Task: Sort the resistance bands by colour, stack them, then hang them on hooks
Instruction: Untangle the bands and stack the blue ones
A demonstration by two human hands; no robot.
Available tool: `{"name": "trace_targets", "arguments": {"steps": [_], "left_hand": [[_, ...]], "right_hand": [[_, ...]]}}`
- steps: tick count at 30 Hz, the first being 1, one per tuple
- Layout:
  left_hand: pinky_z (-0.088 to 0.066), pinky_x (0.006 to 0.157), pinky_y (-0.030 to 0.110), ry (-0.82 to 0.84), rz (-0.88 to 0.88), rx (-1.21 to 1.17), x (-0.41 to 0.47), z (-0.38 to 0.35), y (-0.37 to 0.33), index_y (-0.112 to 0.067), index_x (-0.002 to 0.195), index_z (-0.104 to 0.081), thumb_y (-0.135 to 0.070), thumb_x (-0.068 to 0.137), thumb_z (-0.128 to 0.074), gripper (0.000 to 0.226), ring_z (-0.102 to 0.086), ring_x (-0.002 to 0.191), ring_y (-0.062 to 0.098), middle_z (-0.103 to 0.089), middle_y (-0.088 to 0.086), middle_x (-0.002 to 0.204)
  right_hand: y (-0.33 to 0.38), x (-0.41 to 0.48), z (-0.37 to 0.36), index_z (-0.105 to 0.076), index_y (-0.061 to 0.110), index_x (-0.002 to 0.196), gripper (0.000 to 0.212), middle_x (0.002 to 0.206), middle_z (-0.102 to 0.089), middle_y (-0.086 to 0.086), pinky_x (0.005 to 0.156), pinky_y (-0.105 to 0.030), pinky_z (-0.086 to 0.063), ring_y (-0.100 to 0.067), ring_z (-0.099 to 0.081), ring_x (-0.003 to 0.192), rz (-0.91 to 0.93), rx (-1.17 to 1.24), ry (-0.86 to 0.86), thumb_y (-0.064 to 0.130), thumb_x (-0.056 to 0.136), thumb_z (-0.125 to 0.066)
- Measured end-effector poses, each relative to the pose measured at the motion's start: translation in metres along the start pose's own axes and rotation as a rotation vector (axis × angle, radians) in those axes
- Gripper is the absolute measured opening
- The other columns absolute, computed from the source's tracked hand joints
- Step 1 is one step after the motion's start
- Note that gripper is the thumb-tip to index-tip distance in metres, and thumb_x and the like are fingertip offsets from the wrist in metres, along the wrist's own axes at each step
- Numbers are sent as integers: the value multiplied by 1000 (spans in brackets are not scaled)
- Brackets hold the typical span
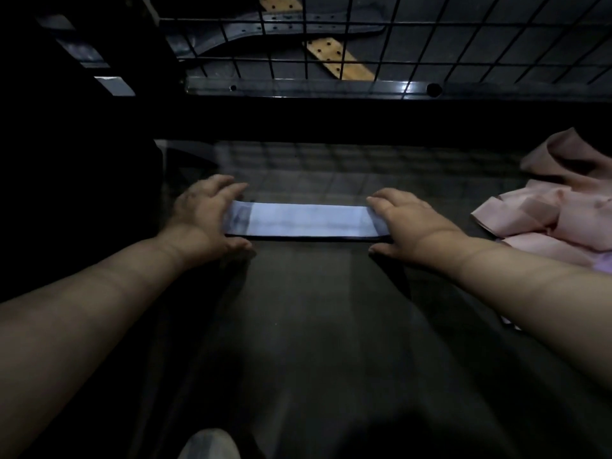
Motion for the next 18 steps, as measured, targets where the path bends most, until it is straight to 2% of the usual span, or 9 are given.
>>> {"name": "trace_targets", "arguments": {"steps": [2,4,10,14,16,18], "left_hand": [[-27,114,34,122,-95,97,6,-4,-6,-22,148,-42,-48,59,-89,104,-35,139,24,-39,2,151],[-31,112,31,165,-115,106,9,-7,-7,-23,148,-42,-42,65,-87,96,-40,134,23,-43,1,146],[-40,104,35,134,-128,82,16,-5,-4,-25,141,-50,-37,76,-80,73,-50,121,27,-51,3,134],[-36,107,34,131,-136,80,13,-6,-4,-27,144,-46,-38,77,-78,76,-46,125,26,-48,2,138],[-31,113,35,127,-58,30,9,-6,-3,-27,150,-38,-47,75,-77,87,-39,133,26,-40,2,145],[-31,115,37,13,170,-164,4,-7,4,-20,150,-39,-55,76,-66,86,-37,136,30,-37,9,148]], "right_hand": [[2,2,-2,-27,15,152,88,153,-30,-5,116,-34,-25,-26,-31,139,1,-14,9,43,83,-74],[4,5,-2,-27,16,152,85,151,-33,-5,115,-35,-28,-27,-34,138,-5,-19,15,41,84,-72],[1,10,-3,-40,16,142,66,142,-43,-7,108,-38,-36,-29,-40,132,-29,30,-1,31,86,-71],[-1,8,-6,-40,18,142,68,143,-42,-5,110,-38,-35,-27,-39,133,-27,75,-15,34,84,-73],[-5,4,-7,-37,18,146,80,147,-35,-5,114,-36,-30,-27,-34,136,-57,153,-57,39,80,-77],[-14,-2,-10,-40,13,143,77,144,-35,-10,113,-36,-29,-29,-35,135,-190,311,-194,41,80,-76]]}}
Point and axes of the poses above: each hand's wrist, its own x-axis towards the middle knuckle, its own z-axis out of the back of the hand, y = z × x, the point moved 5 cm from there along x, towards the middle knuckle
